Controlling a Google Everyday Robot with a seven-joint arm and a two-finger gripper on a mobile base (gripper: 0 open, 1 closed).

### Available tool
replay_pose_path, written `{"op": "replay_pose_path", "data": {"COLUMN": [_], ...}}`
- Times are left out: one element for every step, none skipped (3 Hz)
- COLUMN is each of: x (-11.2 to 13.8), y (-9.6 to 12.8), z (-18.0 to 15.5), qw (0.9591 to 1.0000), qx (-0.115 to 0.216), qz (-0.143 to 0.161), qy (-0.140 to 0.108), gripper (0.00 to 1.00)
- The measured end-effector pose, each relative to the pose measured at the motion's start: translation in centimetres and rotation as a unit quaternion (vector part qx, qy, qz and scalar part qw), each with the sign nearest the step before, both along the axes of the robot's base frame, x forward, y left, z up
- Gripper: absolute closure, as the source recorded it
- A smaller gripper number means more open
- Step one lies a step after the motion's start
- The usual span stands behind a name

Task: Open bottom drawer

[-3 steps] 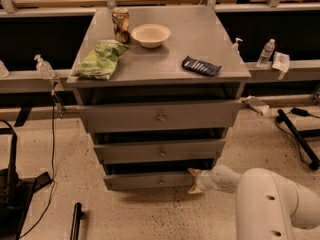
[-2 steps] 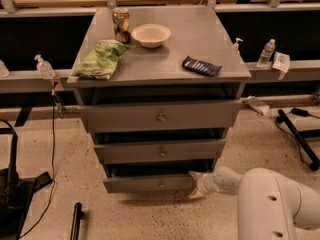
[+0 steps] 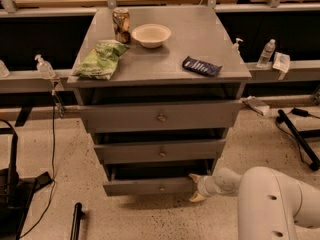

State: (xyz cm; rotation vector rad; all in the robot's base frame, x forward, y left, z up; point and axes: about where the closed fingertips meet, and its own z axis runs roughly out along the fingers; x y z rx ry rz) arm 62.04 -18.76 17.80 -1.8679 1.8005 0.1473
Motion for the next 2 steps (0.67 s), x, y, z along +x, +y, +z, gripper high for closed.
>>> {"op": "replay_pose_path", "data": {"x": [-0.01,-0.01], "y": [0.00,0.00], "z": [0.06,0.09], "qw": [1.0000,1.0000], "qx": [0.000,0.000], "qz": [0.000,0.000], "qy": [0.000,0.000], "gripper": [0.42,0.43]}}
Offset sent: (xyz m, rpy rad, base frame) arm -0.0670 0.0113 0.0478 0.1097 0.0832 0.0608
